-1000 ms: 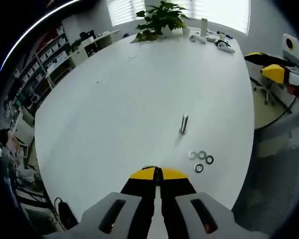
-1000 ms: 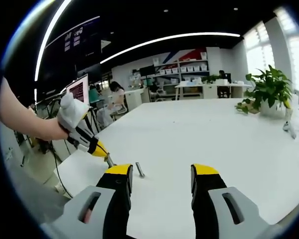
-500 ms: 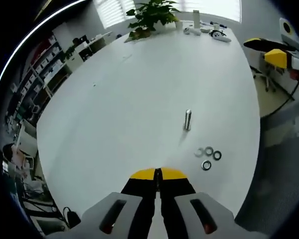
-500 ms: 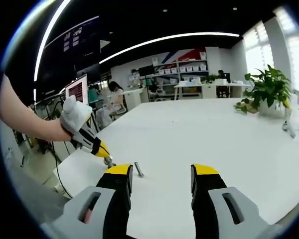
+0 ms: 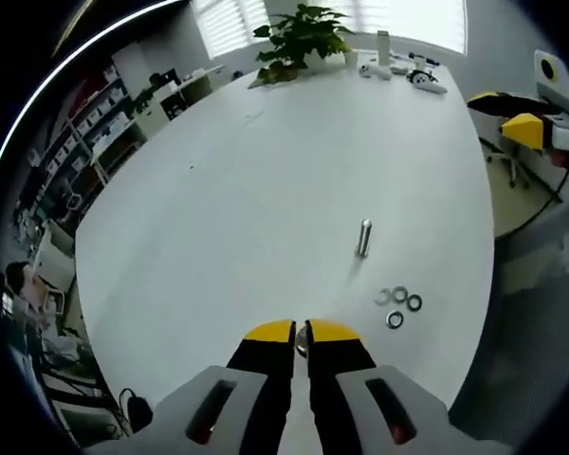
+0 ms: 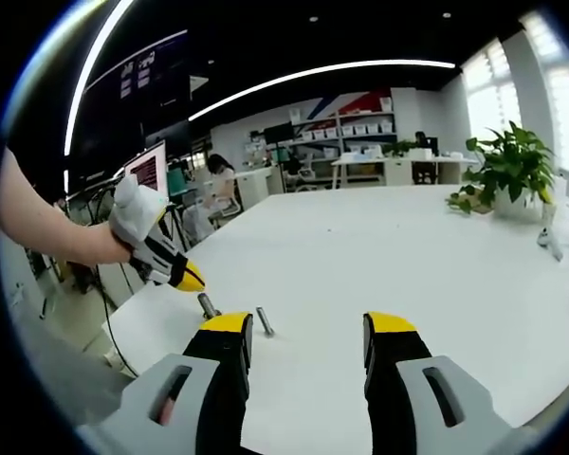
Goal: Place the washer onto the threaded stud by aligning its center hole with the stud, sliding it down to the base, and recovering from edge contact or off-axis alignment until the washer reaches the visible bottom stop.
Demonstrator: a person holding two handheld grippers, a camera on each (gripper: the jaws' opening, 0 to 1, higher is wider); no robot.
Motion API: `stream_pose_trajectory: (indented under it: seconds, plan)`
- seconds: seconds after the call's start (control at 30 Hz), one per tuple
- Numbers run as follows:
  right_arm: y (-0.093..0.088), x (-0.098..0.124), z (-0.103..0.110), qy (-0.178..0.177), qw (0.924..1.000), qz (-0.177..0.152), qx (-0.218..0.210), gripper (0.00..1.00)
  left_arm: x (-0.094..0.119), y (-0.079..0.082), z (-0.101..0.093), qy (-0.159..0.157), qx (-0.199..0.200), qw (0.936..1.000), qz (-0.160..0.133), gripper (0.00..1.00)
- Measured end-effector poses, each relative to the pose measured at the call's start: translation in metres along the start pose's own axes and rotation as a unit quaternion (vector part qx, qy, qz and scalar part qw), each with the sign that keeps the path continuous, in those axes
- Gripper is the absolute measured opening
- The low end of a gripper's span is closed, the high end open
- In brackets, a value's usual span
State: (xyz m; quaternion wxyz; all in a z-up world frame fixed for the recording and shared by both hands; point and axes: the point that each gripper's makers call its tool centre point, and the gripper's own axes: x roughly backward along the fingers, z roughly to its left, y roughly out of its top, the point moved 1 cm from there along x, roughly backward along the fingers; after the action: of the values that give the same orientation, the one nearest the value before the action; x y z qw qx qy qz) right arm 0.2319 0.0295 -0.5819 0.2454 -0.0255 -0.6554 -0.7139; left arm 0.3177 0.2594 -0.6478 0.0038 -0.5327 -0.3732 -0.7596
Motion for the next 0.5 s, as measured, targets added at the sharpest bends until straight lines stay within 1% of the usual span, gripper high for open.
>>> stream_pose_trajectory:
  seconds: [0.17,0.33,0.37,0.4,0.47,0.5]
  plan:
    - [-0.002,-0.001,0.002,0.002,1.0,0.004,0.004,0.49,0.01,0.002,0.001,0.011,0.019,0.9995,-0.023,0.05]
    - [-0.003,-0.002,0.004,0.004,0.9999,0.01,0.008,0.49,0.022,0.001,-0.003,0.017,0.037,0.998,-0.049,0.06]
    - [-0.003,-0.002,0.005,0.004,0.9999,0.011,0.009,0.49,0.024,0.001,-0.003,0.019,0.044,0.9974,-0.054,0.07]
    - [-0.003,-0.002,0.005,0.004,0.9999,0.012,0.01,0.49,0.027,0.002,-0.004,0.021,0.059,0.9958,-0.067,0.07]
    - [-0.002,-0.002,0.006,0.005,0.9998,0.014,0.012,0.49,0.032,0.002,-0.005,0.024,0.071,0.9939,-0.08,0.07]
    - [-0.002,-0.002,0.006,0.005,0.9998,0.015,0.012,0.49,0.035,0.001,-0.008,0.021,0.082,0.9924,-0.089,0.07]
